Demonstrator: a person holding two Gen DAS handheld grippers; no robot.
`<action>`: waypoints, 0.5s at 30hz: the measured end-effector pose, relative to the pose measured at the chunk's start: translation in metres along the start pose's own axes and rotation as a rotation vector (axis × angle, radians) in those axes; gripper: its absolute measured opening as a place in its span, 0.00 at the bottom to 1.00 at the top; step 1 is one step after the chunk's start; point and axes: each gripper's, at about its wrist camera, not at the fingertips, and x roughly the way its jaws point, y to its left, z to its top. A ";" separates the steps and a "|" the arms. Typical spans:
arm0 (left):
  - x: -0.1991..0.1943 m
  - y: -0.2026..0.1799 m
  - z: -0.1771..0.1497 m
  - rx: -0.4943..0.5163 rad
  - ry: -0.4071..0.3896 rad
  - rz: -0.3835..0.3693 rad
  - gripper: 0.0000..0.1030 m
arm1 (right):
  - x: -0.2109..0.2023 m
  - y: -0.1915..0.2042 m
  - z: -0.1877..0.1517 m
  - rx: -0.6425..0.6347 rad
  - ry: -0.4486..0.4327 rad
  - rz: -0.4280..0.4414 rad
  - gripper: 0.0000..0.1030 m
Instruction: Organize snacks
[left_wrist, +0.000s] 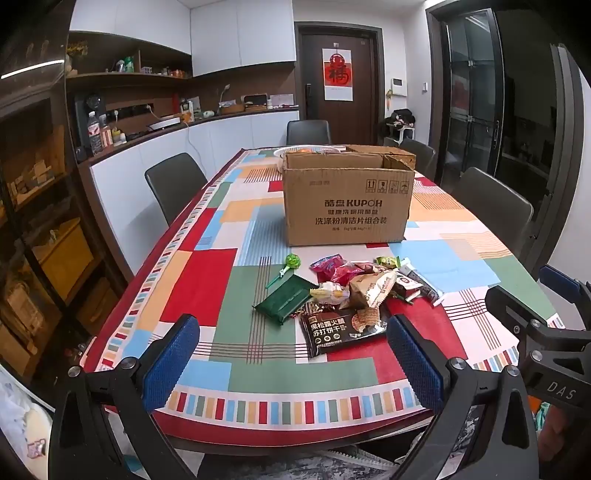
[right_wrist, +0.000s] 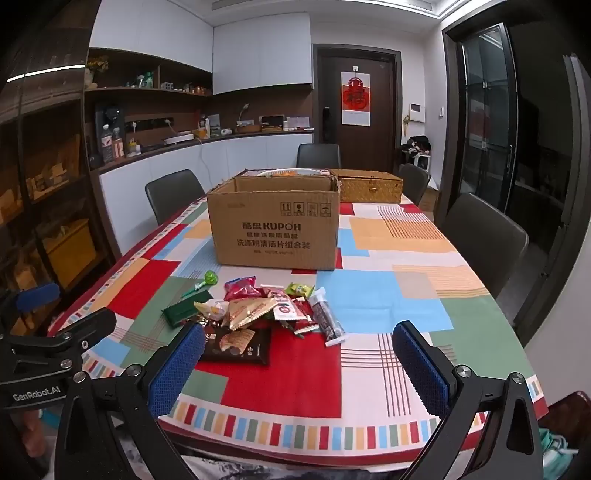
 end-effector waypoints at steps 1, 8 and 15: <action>0.000 0.000 0.000 -0.001 0.001 -0.001 1.00 | 0.000 0.000 0.000 -0.001 -0.001 -0.001 1.00; -0.003 -0.005 0.002 0.000 -0.002 0.007 1.00 | -0.001 0.000 0.000 0.001 -0.001 -0.001 1.00; -0.002 0.001 -0.003 -0.008 0.002 0.014 1.00 | -0.002 -0.001 0.000 0.001 -0.002 -0.002 1.00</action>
